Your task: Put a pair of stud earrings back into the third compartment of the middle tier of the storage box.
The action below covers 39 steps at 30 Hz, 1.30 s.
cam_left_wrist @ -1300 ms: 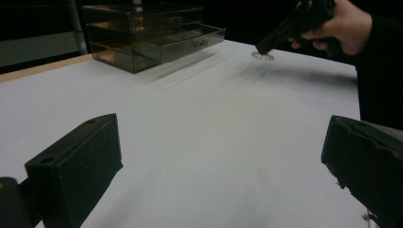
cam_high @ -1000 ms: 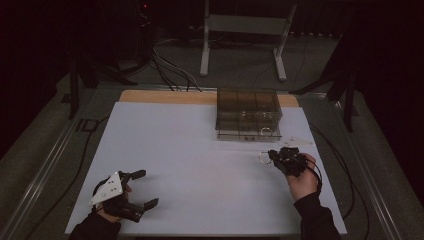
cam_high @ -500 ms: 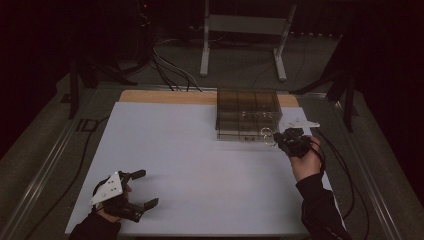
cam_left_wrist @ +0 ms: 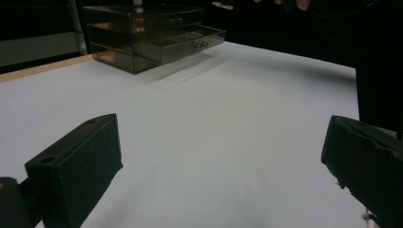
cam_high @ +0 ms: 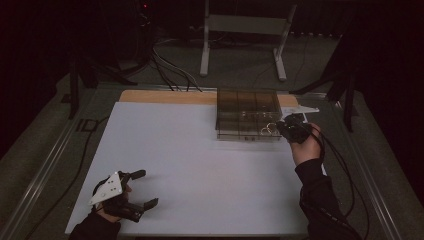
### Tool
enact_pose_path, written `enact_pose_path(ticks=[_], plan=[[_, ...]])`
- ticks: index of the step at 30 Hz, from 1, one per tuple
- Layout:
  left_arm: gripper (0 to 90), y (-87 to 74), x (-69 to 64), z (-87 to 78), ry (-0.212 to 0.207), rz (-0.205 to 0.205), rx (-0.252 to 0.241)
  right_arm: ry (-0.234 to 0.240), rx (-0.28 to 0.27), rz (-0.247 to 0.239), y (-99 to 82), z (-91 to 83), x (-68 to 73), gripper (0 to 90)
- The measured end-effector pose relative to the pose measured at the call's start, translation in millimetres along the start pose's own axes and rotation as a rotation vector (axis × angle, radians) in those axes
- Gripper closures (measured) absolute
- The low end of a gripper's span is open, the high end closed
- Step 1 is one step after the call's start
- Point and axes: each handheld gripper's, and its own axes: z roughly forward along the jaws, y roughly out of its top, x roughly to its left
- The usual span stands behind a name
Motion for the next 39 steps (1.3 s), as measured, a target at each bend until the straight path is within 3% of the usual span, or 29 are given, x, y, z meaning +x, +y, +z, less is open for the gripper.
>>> enact_pose_path(ticks=[14,30,31,32,34,35,39], plan=[[0.6,-0.6,0.5,0.4,-0.001,-0.006,0.0,-0.04,0.059,0.063,7.0,34.8,-19.0,86.6],[0.6,-1.0,1.0,0.4,0.005,-0.008,-0.003,-0.049,0.098,0.054,-0.2,64.2,-15.7,85.3],[0.6,-1.1,1.1,0.6,0.005,-0.008,-0.002,-0.048,0.097,0.052,-0.3,64.8,-15.8,78.6],[0.6,-1.1,1.1,0.6,0.005,-0.008,-0.002,-0.048,0.097,0.052,-0.3,64.8,-15.8,78.6],[0.6,-1.5,1.2,0.7,0.004,-0.01,-0.003,-0.035,0.085,0.053,0.1,64.4,-15.7,69.9],[0.6,-1.5,1.3,0.6,0.004,-0.011,-0.003,-0.028,0.075,0.054,1.0,61.8,-14.7,62.3],[0.6,-1.4,1.2,0.6,0.004,-0.009,-0.003,-0.003,0.05,0.055,2.4,55.3,-12.1,51.2]])
